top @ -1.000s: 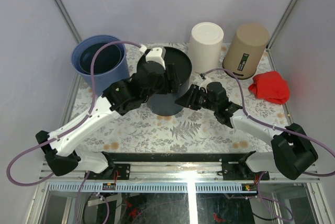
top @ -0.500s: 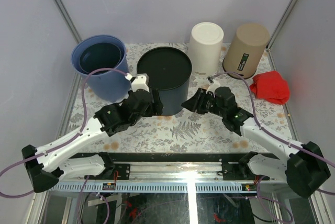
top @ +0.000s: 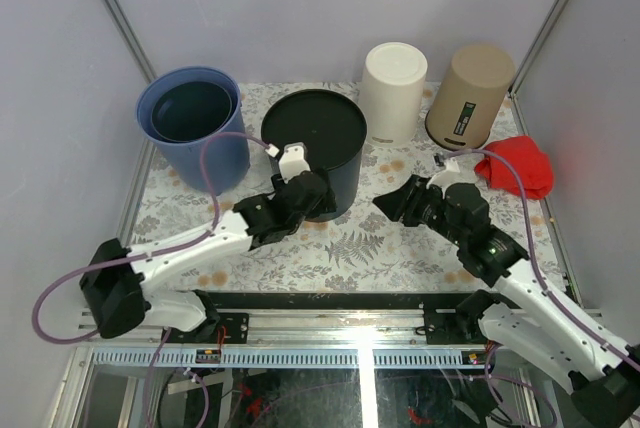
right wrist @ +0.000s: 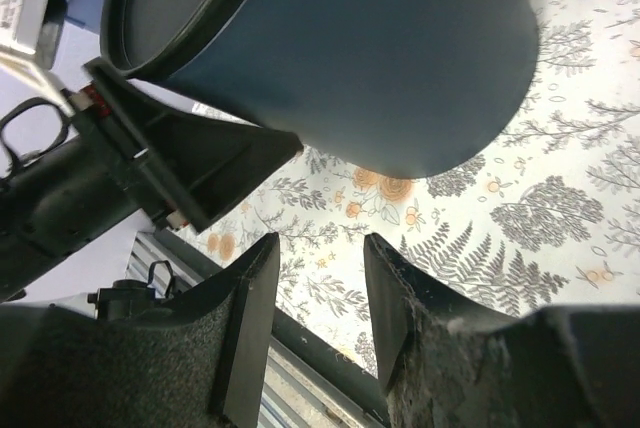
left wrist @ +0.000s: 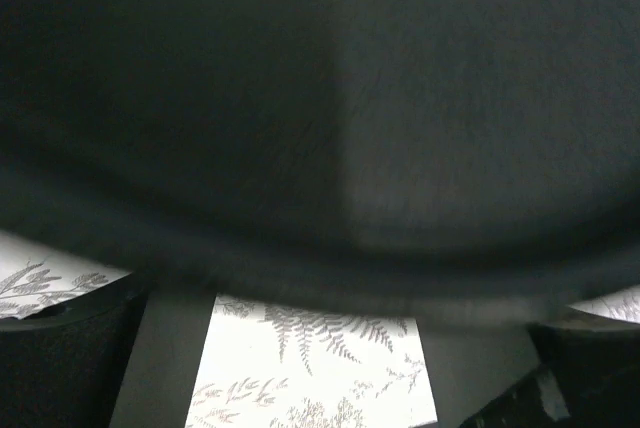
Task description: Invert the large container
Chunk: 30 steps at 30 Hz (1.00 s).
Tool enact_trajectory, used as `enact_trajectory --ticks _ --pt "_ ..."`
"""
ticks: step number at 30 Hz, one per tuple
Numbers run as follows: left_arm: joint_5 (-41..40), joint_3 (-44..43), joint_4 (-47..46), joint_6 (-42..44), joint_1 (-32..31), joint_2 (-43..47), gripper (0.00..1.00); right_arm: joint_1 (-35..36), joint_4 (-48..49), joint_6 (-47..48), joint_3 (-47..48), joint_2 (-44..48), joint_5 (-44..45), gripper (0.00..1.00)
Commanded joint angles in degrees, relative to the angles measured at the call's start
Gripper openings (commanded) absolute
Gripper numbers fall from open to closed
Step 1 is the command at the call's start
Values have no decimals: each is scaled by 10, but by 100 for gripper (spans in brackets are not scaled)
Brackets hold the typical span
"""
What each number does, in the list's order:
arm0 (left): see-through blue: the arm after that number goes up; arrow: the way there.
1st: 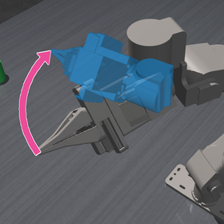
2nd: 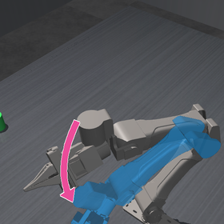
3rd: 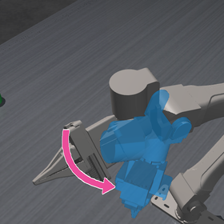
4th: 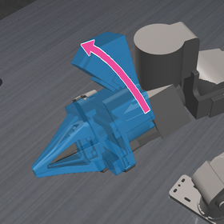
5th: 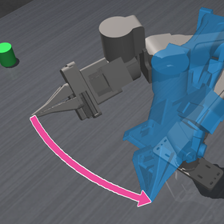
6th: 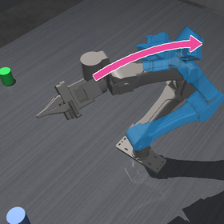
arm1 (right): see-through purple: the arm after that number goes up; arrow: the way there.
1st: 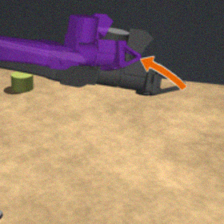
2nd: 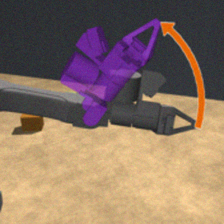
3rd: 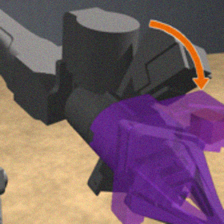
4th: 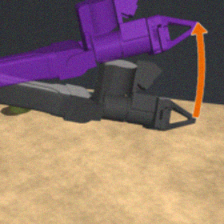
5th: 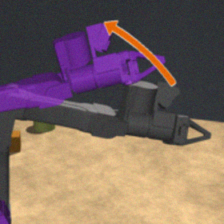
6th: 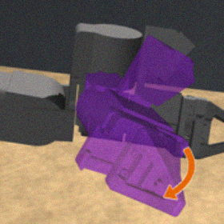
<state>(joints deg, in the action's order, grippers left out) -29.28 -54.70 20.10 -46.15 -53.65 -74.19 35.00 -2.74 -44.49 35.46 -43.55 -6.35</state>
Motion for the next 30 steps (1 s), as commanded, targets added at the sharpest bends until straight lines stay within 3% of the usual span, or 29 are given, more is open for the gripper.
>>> enact_trajectory --ticks 1,6,19,23,30 --pt "-75 -53 -56 -55 -4 -60 73 4 -54 1 2 51 43 46" --pt "-120 -110 -64 -69 15 -143 76 4 -86 -17 -11 104 49 47" --pt "-53 -227 -138 -5 152 -306 77 4 -170 -13 17 148 62 47" --pt "-40 -304 -116 16 182 -355 77 4 -191 -7 26 152 65 47" --pt "-28 -334 -106 61 201 -360 80 4 -189 12 37 130 68 47"
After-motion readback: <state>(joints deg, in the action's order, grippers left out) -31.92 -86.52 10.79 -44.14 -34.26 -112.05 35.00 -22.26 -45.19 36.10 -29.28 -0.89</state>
